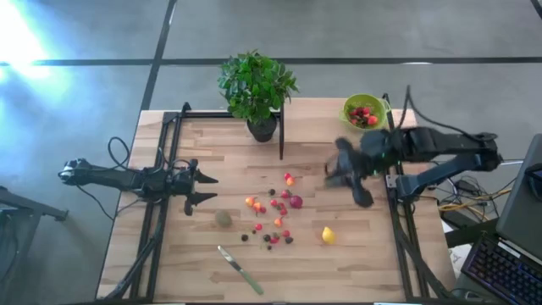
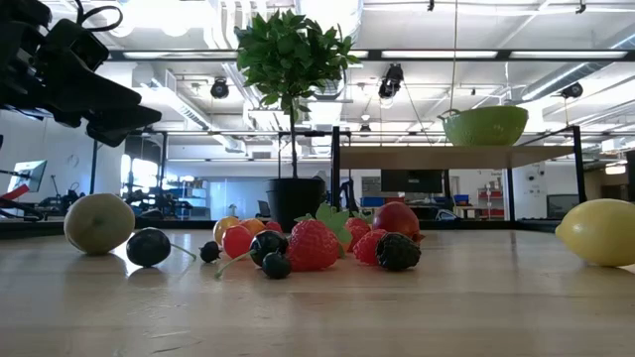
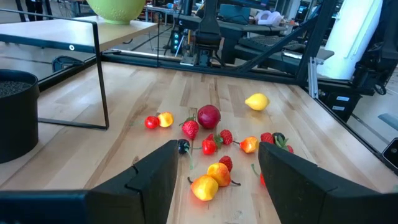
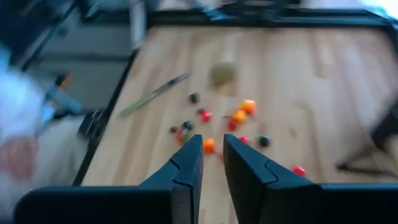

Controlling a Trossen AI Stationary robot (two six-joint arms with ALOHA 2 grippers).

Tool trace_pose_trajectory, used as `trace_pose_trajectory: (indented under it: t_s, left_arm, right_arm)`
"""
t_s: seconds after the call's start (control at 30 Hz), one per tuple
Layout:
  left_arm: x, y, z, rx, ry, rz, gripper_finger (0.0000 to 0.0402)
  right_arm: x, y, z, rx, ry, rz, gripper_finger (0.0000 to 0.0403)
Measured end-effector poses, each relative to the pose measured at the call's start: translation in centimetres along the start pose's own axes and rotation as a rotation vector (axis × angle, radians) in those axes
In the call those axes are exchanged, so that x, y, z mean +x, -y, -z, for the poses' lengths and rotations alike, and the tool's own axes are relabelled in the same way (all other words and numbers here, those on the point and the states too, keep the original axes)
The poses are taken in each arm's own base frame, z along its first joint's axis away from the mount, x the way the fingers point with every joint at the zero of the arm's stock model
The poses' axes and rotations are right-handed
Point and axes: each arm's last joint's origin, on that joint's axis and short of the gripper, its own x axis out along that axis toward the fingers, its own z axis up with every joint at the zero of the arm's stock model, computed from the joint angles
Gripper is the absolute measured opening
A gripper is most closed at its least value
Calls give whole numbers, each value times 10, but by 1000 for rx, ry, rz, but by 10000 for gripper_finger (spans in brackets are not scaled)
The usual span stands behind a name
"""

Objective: Pick & Place Fruit
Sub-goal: Put the lemon into the green strainer bowl on the shelf

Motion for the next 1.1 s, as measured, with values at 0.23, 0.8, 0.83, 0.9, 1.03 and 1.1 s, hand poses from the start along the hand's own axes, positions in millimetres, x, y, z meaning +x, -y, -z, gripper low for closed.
trace_pose_trajectory:
  t_s: [0.23, 0.8, 0.83, 0.9, 1.03, 1.1]
  left_arm:
    - [0, 0, 0, 0, 0, 0, 229]
    - [0, 0, 0, -1, 1, 0, 229]
    - [0, 0, 0, 0, 1, 0, 229]
    - [0, 0, 0, 0, 0, 0, 229]
    - [0, 0, 0, 0, 1, 0, 229]
    - [0, 0, 0, 0, 1, 1, 229]
  right_arm:
    - [33, -35, 13, -203, -181, -101, 30]
    - [124, -62, 63, 415, -715, 204, 8]
    - [126, -64, 65, 436, -731, 221, 8]
    - [132, -68, 69, 477, -748, 248, 8]
    - [138, -74, 74, 581, -757, 308, 8]
    - [139, -76, 75, 631, -735, 356, 8]
